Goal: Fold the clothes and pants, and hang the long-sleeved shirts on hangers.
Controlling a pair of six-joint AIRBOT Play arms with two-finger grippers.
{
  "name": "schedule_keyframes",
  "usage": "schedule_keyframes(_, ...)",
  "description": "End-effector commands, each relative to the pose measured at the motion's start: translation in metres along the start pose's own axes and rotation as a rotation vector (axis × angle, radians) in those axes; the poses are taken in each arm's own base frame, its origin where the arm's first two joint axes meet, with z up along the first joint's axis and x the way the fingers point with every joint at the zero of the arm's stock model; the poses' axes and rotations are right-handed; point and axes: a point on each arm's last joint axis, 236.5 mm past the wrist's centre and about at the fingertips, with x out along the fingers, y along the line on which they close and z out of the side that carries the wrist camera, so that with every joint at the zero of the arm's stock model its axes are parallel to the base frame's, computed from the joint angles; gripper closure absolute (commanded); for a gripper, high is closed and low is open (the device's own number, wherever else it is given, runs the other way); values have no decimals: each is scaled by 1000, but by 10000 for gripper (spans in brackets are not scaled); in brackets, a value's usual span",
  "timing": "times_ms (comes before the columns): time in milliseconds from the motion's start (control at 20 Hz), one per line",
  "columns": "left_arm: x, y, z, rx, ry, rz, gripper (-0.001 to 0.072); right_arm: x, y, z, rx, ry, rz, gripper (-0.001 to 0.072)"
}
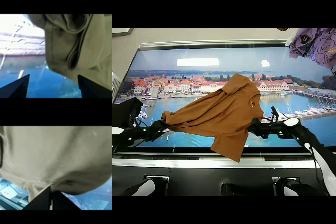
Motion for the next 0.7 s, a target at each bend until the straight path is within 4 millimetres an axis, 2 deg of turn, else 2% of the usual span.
schedule_keyframes(0, 28, -7, 1, -19, -3, -43, 63, -3, 6, 5, -7, -15, 5, 681)
schedule_keyframes(50, 36, -5, -4, -19, 17, -34, 185, -4, 7, 5, -7, -17, 5, 681)
schedule_keyframes(100, 42, -3, -7, -19, 31, -24, 275, -5, 9, 6, -11, -20, 7, 681)
schedule_keyframes(250, 50, 0, -4, -39, 32, -13, 506, -12, 16, 7, -33, -42, 17, 681)
schedule_keyframes(300, 48, -2, 1, -34, 22, -16, 644, -14, 18, 8, -44, -50, 18, 681)
schedule_keyframes(350, 45, -8, 7, -24, 16, -27, 688, -17, 22, 11, -65, -59, 17, 681)
schedule_keyframes(450, 35, -31, 21, 21, 15, -75, 689, -28, 36, 19, -118, -83, 17, 681)
schedule_keyframes(500, 25, -49, 32, 60, 11, -110, 689, -37, 50, 28, -170, -101, 20, 681)
schedule_keyframes(600, -8, -93, 63, 161, -48, -176, 690, -64, 92, 53, -305, -172, 31, 681)
schedule_keyframes(650, -32, -117, 85, 209, -113, -189, 690, -85, 121, 69, -389, -235, 38, 681)
